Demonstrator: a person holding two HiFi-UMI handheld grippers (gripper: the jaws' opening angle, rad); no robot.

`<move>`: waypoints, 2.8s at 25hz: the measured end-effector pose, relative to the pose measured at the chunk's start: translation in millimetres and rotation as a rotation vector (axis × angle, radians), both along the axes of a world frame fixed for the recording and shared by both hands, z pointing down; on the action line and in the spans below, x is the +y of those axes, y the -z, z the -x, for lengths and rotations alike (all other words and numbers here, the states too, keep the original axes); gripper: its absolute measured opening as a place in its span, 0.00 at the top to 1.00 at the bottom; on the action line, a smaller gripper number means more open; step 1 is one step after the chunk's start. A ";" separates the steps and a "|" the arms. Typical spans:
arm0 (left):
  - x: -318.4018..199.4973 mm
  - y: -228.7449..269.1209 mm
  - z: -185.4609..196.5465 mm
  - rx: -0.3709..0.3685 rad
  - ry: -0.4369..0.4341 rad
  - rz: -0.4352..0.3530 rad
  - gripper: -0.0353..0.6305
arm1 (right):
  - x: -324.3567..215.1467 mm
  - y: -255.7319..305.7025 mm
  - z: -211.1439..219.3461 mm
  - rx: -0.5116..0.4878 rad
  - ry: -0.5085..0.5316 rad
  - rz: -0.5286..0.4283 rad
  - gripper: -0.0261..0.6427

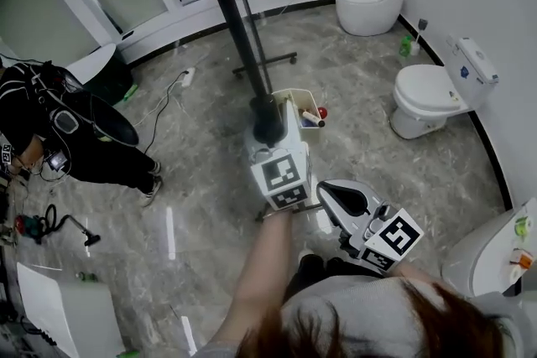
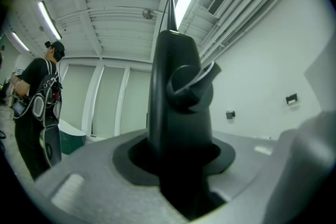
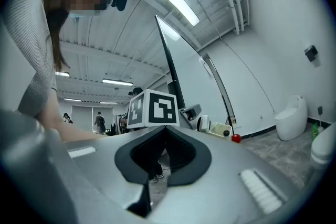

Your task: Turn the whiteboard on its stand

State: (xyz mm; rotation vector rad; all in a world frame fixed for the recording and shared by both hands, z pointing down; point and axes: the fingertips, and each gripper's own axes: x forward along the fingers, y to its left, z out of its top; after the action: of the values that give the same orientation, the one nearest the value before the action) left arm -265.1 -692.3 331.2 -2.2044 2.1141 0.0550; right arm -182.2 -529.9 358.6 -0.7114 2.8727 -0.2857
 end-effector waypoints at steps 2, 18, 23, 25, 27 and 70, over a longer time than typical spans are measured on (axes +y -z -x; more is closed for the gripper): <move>5.1 1.3 -1.4 0.001 0.003 -0.004 0.70 | 1.4 -2.0 -5.9 0.000 0.007 0.008 0.96; 84.3 3.3 -15.1 -0.011 0.001 -0.011 0.72 | 59.3 -12.0 6.0 0.007 0.119 0.029 0.95; 104.1 5.1 -19.0 -0.005 -0.008 -0.015 0.72 | 92.5 -7.5 2.5 0.009 0.076 0.031 0.96; 111.6 5.2 -23.0 -0.008 -0.013 -0.018 0.72 | 104.8 -10.5 -1.8 0.016 0.046 0.034 0.96; 120.4 5.3 -24.7 -0.015 -0.009 -0.023 0.73 | 115.5 -13.7 -8.8 0.020 0.009 0.044 0.96; 324.8 7.9 -136.4 -0.047 0.113 -0.049 0.78 | 291.9 -10.8 -139.0 -0.017 0.026 0.009 0.96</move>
State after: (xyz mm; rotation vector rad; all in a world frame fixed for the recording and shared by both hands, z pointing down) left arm -128.7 -367.4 323.3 -2.0353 2.1831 0.0464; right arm -43.2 -237.9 369.4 -0.6702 2.8687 -0.3060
